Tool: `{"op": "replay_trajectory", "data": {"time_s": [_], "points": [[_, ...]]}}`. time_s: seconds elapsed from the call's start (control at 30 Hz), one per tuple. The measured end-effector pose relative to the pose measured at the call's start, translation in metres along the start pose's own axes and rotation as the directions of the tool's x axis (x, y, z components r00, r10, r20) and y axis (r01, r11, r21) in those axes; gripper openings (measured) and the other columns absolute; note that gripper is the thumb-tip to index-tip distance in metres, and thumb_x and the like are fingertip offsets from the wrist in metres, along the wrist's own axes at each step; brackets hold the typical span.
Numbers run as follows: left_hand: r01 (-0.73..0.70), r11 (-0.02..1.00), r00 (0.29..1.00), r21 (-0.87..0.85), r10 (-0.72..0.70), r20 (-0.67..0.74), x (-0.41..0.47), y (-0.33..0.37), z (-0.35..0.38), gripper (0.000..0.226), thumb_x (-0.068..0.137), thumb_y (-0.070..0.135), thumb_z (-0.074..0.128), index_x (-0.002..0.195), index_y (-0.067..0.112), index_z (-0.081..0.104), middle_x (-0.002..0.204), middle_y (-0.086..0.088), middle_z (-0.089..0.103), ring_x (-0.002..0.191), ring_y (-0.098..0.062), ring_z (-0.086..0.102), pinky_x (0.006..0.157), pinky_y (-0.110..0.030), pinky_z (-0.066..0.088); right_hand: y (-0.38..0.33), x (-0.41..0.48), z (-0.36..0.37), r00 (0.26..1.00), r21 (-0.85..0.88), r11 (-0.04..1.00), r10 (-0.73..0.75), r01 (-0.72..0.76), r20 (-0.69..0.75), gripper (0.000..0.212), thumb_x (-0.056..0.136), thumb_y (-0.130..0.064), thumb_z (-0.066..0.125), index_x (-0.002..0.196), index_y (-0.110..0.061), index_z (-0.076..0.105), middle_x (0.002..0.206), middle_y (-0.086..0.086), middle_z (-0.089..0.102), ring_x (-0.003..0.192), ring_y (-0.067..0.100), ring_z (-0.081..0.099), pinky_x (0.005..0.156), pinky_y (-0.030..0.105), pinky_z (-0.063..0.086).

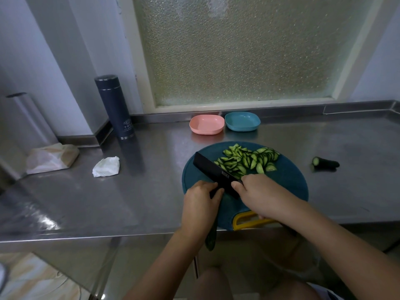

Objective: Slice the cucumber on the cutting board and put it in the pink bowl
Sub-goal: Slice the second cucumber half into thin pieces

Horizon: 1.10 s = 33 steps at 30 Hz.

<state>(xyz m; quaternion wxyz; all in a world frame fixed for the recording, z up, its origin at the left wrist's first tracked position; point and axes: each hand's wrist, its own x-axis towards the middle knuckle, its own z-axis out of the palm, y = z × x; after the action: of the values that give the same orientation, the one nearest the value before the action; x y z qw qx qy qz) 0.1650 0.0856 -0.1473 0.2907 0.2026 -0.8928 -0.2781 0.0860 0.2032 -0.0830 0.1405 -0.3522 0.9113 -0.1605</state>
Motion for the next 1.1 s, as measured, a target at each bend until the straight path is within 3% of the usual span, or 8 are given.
{"op": "replay_trajectory", "data": {"time_s": [0.23,0.33,0.5,1.1], "points": [[-0.033,0.999,0.999,0.021,0.033,0.024,0.000,-0.001,0.000,0.030,0.090,0.023,0.059,0.116,0.010,0.065,0.110,-0.007,0.065,0.097,-0.014,0.059,0.078,-0.010,0.034,-0.004,0.006,0.013,1.000,-0.013,1.000,0.015,-0.015,-0.017,0.040,0.102,-0.038,0.032,0.083,-0.010,0.053,0.068,0.003,0.051,0.051,0.013,0.048,0.054,0.031,0.045],[-0.041,0.998,0.998,0.039,0.039,0.051,-0.003,-0.005,-0.001,0.035,0.091,0.029,0.056,0.123,0.015,0.061,0.112,-0.003,0.063,0.102,-0.013,0.055,0.082,-0.013,0.036,0.001,0.003,0.011,0.999,0.002,1.000,0.028,-0.028,-0.021,0.039,0.102,-0.038,0.032,0.083,-0.011,0.052,0.068,0.003,0.051,0.050,0.013,0.049,0.050,0.028,0.043],[-0.003,0.999,1.000,0.042,0.003,0.013,-0.006,-0.004,0.000,0.035,0.092,0.032,0.055,0.124,0.021,0.060,0.103,-0.001,0.062,0.095,-0.011,0.052,0.073,-0.014,0.030,0.005,-0.003,0.006,0.999,0.017,0.999,0.040,-0.040,0.010,0.044,0.102,-0.040,0.030,0.089,-0.007,0.057,0.061,0.007,0.057,0.042,0.017,0.055,0.048,0.027,0.047],[-0.044,0.997,0.999,0.068,0.046,-0.024,-0.007,-0.002,0.001,0.030,0.092,0.027,0.056,0.116,0.013,0.066,0.095,-0.009,0.067,0.090,-0.020,0.057,0.073,-0.020,0.035,-0.002,-0.010,-0.001,1.000,-0.002,1.000,0.021,-0.021,0.008,0.045,0.102,-0.040,0.030,0.089,-0.008,0.058,0.064,0.006,0.057,0.042,0.015,0.054,0.042,0.024,0.042]]}}
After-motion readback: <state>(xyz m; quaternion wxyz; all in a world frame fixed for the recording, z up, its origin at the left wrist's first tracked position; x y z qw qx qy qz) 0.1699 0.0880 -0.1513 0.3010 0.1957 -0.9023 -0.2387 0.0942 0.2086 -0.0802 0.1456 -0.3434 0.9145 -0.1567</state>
